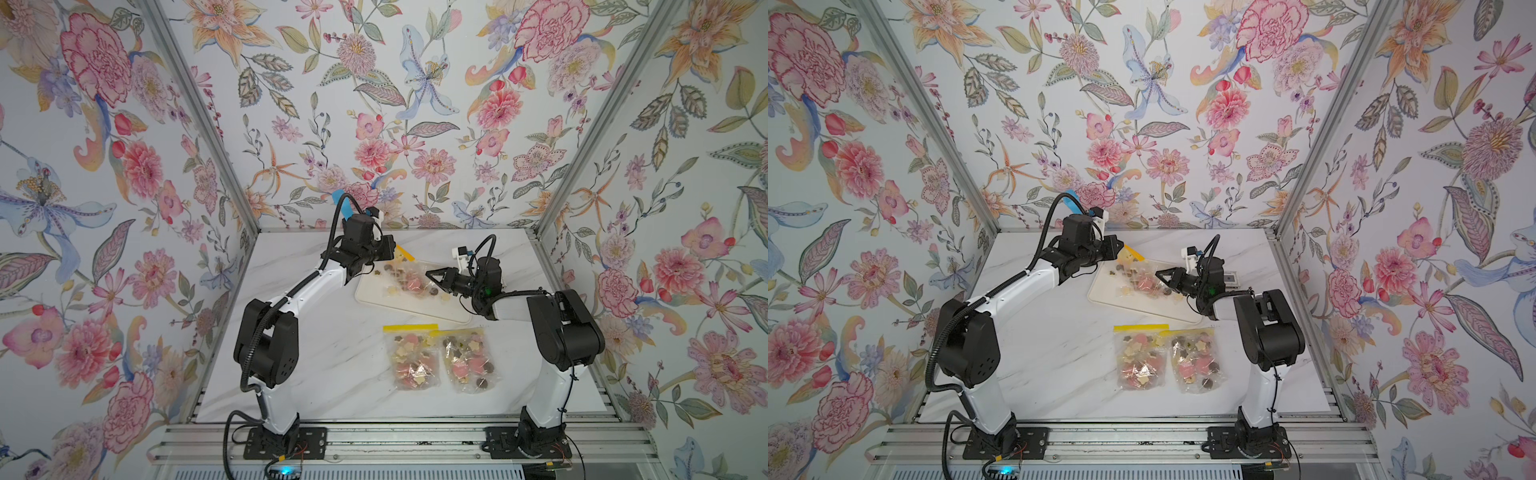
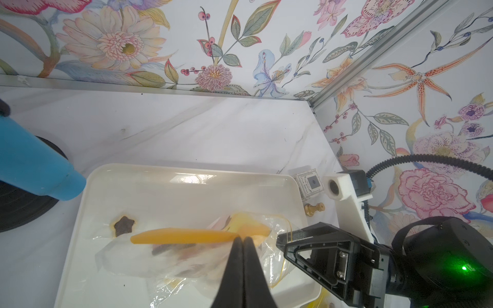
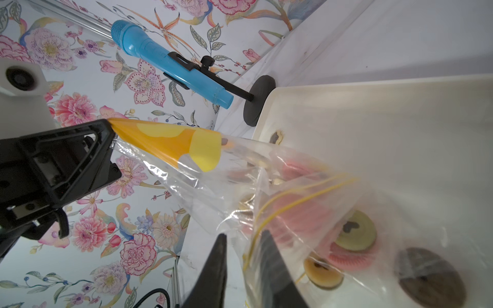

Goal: Pour cookies out of the ziploc bag
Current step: 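Pour the cookies out of the ziploc bag onto the tray.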

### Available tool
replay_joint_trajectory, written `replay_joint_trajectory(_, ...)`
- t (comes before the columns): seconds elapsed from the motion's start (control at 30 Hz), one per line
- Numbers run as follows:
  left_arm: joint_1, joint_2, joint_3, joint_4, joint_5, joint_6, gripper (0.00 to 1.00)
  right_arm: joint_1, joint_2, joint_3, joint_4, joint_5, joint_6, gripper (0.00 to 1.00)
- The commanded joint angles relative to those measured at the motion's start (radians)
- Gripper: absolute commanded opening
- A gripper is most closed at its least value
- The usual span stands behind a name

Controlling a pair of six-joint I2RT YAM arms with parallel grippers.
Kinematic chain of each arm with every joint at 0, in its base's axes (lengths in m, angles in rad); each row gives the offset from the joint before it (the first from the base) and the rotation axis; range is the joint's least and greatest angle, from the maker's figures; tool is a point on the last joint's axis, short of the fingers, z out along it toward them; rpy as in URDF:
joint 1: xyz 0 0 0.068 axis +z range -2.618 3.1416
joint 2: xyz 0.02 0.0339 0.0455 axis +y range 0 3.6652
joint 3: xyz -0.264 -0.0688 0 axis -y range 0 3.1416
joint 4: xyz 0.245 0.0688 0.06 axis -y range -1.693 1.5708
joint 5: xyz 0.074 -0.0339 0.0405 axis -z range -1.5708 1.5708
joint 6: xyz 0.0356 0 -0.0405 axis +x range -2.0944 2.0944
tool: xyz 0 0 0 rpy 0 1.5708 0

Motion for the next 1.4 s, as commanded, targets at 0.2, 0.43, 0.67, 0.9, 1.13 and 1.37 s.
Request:
replay_joint_trajectory(0.2, -0.020, -0.045, 0.021, 0.025, 0.022, -0.017, 0.00, -0.048, -0.072, -0.071, -0.027, 0.007, -0.032, 0.00)
replay_joint_trajectory(0.43, -0.065, -0.003, 0.070, 0.030, 0.009, -0.024, 0.00, -0.091, -0.112, -0.122, -0.084, 0.025, -0.080, 0.00)
replay_joint_trajectory(0.67, -0.093, 0.056, 0.135, 0.026, -0.002, -0.030, 0.00, -0.137, -0.105, -0.139, -0.090, 0.026, -0.093, 0.00)
replay_joint_trajectory(0.9, -0.089, 0.064, 0.226, -0.092, -0.082, 0.058, 0.00, -0.086, -0.070, -0.094, -0.083, 0.010, -0.088, 0.00)
replay_joint_trajectory(1.13, -0.054, 0.023, 0.206, -0.135, -0.115, 0.089, 0.00, -0.020, 0.029, -0.014, 0.005, -0.012, -0.013, 0.00)
replay_joint_trajectory(1.37, -0.044, -0.003, 0.186, -0.156, -0.152, 0.111, 0.00, 0.027, 0.130, 0.085, -0.034, -0.010, -0.002, 0.00)
